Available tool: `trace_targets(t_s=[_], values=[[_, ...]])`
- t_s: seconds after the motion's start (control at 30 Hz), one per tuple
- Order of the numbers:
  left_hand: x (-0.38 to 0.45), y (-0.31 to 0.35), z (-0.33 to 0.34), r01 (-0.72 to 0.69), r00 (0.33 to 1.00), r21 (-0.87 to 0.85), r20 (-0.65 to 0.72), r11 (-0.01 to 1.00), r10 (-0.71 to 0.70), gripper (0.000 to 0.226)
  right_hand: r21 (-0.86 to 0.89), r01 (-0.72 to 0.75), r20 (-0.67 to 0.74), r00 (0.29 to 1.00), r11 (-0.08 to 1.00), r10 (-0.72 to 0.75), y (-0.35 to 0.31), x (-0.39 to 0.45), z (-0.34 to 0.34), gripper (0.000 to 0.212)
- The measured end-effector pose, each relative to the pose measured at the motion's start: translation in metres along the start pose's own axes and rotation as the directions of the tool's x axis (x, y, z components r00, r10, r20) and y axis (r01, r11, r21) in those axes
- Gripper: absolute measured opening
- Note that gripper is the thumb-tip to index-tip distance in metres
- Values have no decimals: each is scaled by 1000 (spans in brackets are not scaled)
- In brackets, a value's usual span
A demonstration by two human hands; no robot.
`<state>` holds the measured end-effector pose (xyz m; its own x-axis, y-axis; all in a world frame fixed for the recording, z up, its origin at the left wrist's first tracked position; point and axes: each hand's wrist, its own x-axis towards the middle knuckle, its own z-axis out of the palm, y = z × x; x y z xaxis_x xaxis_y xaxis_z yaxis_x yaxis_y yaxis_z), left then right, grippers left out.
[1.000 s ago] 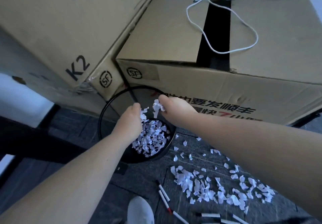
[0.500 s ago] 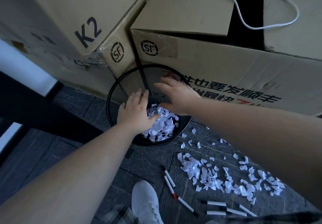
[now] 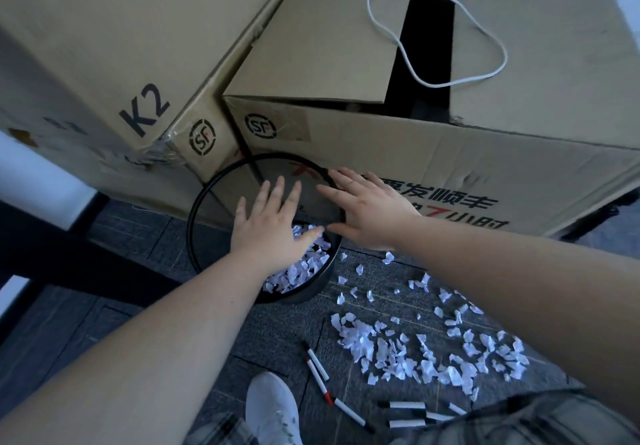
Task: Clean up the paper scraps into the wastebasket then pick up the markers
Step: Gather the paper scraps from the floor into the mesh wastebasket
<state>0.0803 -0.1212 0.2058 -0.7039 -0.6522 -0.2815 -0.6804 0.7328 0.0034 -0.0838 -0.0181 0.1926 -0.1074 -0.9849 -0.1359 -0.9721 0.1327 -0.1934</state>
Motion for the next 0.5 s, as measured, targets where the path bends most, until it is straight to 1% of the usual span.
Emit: trace_targets(t_s=[0.13, 0.23, 0.3, 0.5], values=[[4, 35, -15, -68, 998, -9, -13, 998, 68, 82, -8, -56, 11, 998, 998, 56, 27, -31, -10, 68], [7, 65, -18, -161, 984, -16, -73, 987, 160, 81, 9, -103, 25, 994, 995, 103, 48, -58, -8, 67], [9, 86, -15, -220, 972, -5, -88, 976, 218, 81, 23, -128, 47, 991, 991, 127, 62, -75, 1, 67], [21, 140, 22, -327, 944, -4, -46, 945, 327, 79, 73, -175, 123, 978, 982, 166, 95, -115, 51, 65]])
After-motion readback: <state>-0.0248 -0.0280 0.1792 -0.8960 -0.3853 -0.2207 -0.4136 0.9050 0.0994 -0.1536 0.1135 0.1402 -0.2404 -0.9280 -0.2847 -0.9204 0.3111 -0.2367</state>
